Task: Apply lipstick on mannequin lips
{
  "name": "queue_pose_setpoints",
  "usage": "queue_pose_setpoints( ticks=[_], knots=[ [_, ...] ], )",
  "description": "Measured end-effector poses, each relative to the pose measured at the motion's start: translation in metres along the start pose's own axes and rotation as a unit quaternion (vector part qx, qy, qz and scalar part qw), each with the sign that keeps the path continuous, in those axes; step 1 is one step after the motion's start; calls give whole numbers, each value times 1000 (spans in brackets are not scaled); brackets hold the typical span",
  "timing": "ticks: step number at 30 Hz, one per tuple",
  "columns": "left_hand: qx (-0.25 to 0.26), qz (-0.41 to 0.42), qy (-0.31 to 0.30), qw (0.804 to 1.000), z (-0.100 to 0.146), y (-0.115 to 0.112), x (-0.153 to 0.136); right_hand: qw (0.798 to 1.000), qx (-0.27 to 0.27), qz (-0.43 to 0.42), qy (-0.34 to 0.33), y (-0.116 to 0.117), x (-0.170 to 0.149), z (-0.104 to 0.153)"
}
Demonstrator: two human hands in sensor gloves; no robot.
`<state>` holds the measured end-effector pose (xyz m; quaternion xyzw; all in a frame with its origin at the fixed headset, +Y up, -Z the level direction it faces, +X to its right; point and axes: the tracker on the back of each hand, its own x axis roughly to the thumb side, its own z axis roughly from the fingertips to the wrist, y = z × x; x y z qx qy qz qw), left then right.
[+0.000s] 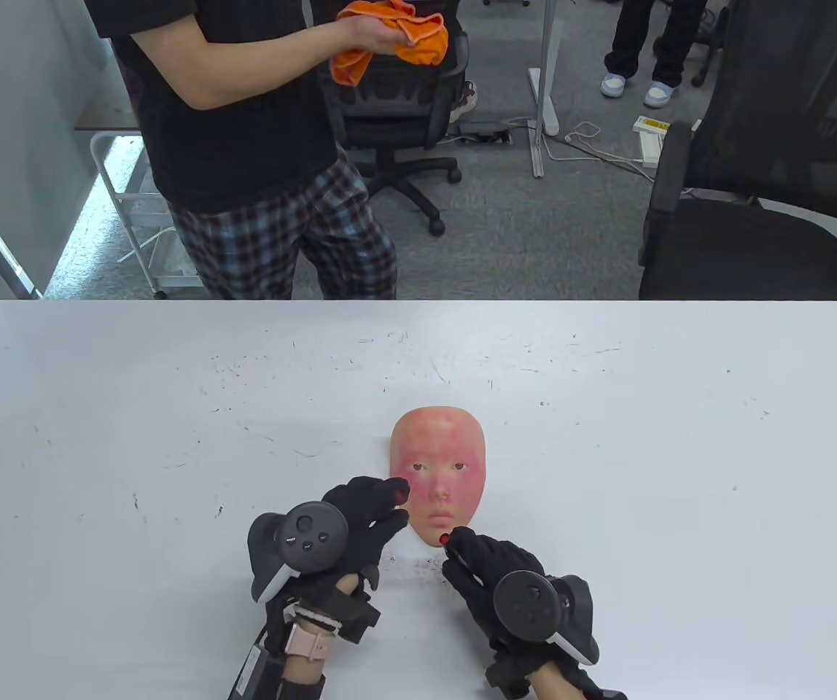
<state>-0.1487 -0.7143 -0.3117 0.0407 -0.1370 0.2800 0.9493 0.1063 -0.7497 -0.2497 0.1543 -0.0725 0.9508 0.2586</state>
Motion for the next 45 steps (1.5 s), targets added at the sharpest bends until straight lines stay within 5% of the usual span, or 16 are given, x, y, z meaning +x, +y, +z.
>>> queue_pose_setpoints(
  ticks=[9, 24, 31, 36, 45],
  knots=[
    [-78, -50, 78, 993, -19, -34, -40, 1000, 1, -2, 6, 0, -2, 0],
    [-99, -101, 76, 987, -18, -39, -36, 1000, 6, 0, 0, 3, -2, 0],
    [-6, 29, -37, 999, 4, -2, -1, 1000, -7, -24, -7, 3, 0, 0],
    [-79, 179, -109, 975, 11, -28, 29, 997, -24, -67, -18, 3, 6, 2],
    [-50, 241, -119, 962, 16, -37, 30, 994, -32, -99, -19, 3, 13, 4]
  ],
)
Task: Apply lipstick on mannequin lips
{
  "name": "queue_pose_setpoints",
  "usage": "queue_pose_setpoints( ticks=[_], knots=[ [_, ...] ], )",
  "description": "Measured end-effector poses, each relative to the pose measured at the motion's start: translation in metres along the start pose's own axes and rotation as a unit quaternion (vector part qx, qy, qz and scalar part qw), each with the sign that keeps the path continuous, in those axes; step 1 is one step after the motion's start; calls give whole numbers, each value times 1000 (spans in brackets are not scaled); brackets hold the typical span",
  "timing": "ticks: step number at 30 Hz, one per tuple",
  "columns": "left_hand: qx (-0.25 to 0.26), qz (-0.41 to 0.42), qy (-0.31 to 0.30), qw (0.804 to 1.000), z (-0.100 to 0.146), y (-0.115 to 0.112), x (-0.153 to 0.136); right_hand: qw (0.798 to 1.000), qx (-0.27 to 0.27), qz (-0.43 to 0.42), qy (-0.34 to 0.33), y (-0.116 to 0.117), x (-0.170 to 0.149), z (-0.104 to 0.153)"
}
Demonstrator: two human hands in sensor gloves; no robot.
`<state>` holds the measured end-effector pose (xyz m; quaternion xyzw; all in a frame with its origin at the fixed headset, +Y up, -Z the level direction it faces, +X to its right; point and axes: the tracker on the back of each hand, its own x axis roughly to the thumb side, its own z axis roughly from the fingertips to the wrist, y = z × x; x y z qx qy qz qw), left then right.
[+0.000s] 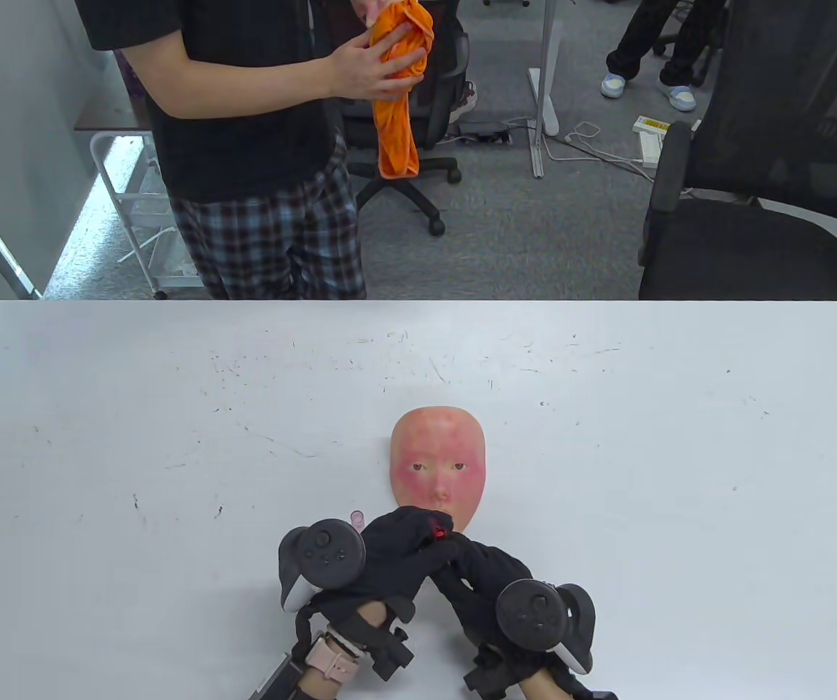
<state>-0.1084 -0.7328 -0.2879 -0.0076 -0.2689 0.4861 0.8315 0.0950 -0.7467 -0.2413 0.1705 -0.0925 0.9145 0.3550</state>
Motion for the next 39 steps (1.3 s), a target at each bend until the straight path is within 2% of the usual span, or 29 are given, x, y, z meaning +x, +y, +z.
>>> queue_pose_setpoints(
  ticks=[5, 8, 11, 14, 19, 23, 26, 30, 35, 39],
  knots=[
    [-21, 33, -21, 999, -1, 1, -4, 1000, 12, -23, -11, 1, -2, 0],
    [-60, 65, -23, 996, -1, 1, -8, 1000, 15, -19, -17, 0, -3, 1],
    [-10, 93, -5, 996, 2, -3, -14, 999, 3, -39, -17, 1, -3, 1],
    [-15, 139, 7, 990, 3, -5, -16, 1000, -7, -19, -11, 1, -1, 3],
    [-22, 54, -35, 998, 1, 0, -6, 1000, -3, -27, -15, 2, -1, 3],
    [-52, 120, -20, 991, 2, -1, -9, 999, -3, -28, -17, 0, 0, 3],
    [-10, 104, -17, 994, 3, -4, -11, 999, -13, -38, -14, 1, 1, 3],
    [-10, 105, -25, 994, 3, -3, -10, 999, -17, -27, -13, 1, 2, 4],
    [-54, 155, -22, 986, 2, -2, -16, 999, -8, -32, -17, 3, 1, 4],
    [-7, 145, -14, 989, 5, -5, -18, 999, -17, -31, -15, 3, 3, 5]
  ],
)
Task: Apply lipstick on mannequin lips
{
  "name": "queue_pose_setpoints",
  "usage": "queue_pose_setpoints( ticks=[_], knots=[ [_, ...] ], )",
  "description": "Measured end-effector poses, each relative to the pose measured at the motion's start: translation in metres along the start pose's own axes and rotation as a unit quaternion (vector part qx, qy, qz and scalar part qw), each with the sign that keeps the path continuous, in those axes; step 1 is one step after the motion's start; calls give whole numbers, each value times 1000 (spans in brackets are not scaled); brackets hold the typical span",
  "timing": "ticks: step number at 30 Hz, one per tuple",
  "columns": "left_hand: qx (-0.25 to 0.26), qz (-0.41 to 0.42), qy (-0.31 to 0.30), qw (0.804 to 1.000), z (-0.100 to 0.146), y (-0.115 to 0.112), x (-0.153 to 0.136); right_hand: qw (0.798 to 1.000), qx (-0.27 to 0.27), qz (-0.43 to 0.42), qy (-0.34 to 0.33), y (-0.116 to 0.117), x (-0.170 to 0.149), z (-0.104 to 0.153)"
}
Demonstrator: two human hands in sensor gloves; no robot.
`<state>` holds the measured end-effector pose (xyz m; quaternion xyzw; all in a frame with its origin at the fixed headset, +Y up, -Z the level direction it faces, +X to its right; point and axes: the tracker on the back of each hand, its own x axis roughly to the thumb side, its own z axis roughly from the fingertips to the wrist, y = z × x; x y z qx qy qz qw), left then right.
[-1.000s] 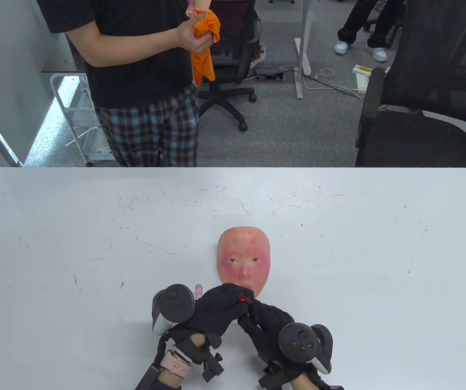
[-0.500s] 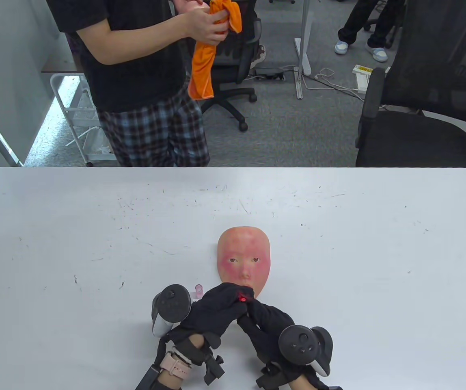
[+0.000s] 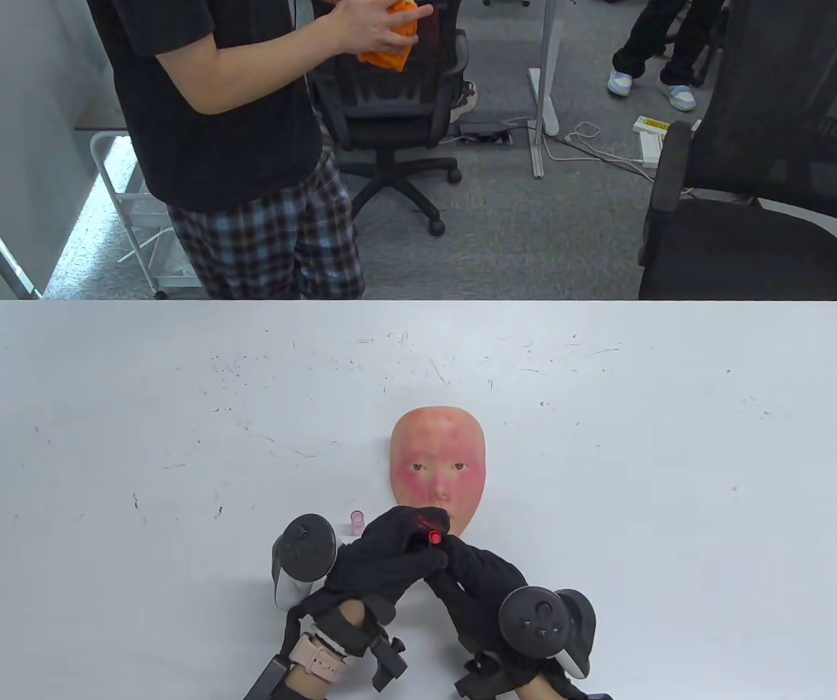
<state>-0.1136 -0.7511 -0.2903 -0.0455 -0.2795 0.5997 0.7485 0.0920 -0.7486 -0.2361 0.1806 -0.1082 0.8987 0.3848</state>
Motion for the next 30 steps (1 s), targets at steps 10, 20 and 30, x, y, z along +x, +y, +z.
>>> queue_pose_setpoints(
  ticks=[10, 20, 30],
  knots=[
    [-47, 23, 12, 999, -2, 3, -5, 1000, 13, -12, 2, 2, -3, -1],
    [-66, 39, 7, 997, -2, 2, -5, 1000, 23, -18, 5, 2, -4, -1],
    [-30, -2, -14, 999, -1, 2, 0, 1000, 13, -7, 4, 1, -1, 0]
  ],
)
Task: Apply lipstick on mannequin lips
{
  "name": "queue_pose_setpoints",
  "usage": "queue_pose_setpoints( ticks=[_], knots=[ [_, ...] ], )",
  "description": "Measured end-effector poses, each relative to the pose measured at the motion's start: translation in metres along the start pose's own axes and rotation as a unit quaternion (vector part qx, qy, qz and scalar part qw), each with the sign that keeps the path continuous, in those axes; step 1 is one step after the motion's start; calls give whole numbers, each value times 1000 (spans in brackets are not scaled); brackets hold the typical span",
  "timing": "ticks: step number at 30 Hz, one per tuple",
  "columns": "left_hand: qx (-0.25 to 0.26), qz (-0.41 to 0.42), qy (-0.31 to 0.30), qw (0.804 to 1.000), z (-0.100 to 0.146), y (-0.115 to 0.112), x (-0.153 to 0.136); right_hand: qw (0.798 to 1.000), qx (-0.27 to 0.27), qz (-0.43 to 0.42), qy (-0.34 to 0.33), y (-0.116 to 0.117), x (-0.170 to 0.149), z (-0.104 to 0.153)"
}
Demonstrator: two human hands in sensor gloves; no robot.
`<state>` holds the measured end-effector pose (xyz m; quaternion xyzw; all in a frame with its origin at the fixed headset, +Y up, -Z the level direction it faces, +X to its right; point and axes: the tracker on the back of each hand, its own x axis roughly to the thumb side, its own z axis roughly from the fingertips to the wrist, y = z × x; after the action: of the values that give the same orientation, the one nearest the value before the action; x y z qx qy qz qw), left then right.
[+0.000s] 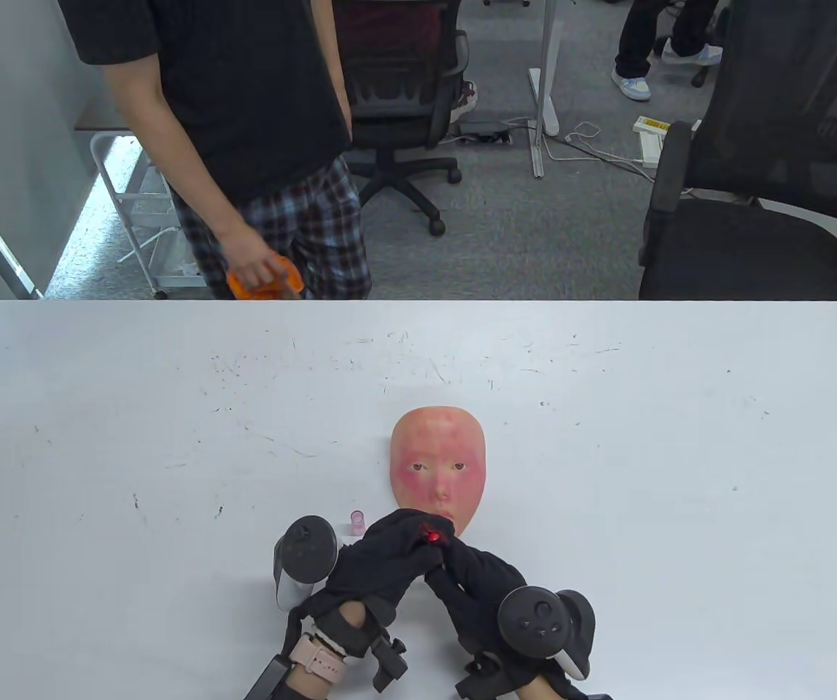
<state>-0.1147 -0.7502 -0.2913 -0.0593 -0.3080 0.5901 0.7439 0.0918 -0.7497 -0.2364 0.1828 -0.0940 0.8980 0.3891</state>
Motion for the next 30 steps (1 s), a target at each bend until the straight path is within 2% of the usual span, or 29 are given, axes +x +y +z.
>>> queue_pose_setpoints(
  ticks=[3, 6, 8, 14, 19, 23, 24, 26, 29, 30],
  knots=[
    [-22, 29, 7, 999, 0, 0, -4, 1000, 5, -10, -1, 0, 0, -1],
    [12, 62, 16, 998, 2, -2, -10, 1000, -3, -24, 2, -1, 0, -1],
    [14, 79, 21, 997, 2, -4, -9, 1000, -4, -11, 3, -2, 2, -1],
    [8, -11, 2, 1000, 2, 0, -2, 1000, 2, 9, 2, 1, 2, -1],
    [-5, 27, 1, 1000, 1, 1, -5, 1000, 4, 12, -2, 1, 2, -1],
    [5, 42, 12, 999, -1, 6, -5, 1000, 4, -9, 4, -2, 0, -2],
    [6, 50, 9, 999, -3, 11, 0, 1000, -6, 1, 16, -5, -1, -2],
    [39, 51, 17, 998, -10, 22, 12, 998, -18, 47, 33, -11, -5, -2],
    [46, -20, 27, 998, -31, 40, 35, 993, -28, 105, 48, -18, -11, -3],
    [48, -71, 36, 996, -41, 46, 43, 991, -28, 118, 49, -18, -13, -4]
  ],
)
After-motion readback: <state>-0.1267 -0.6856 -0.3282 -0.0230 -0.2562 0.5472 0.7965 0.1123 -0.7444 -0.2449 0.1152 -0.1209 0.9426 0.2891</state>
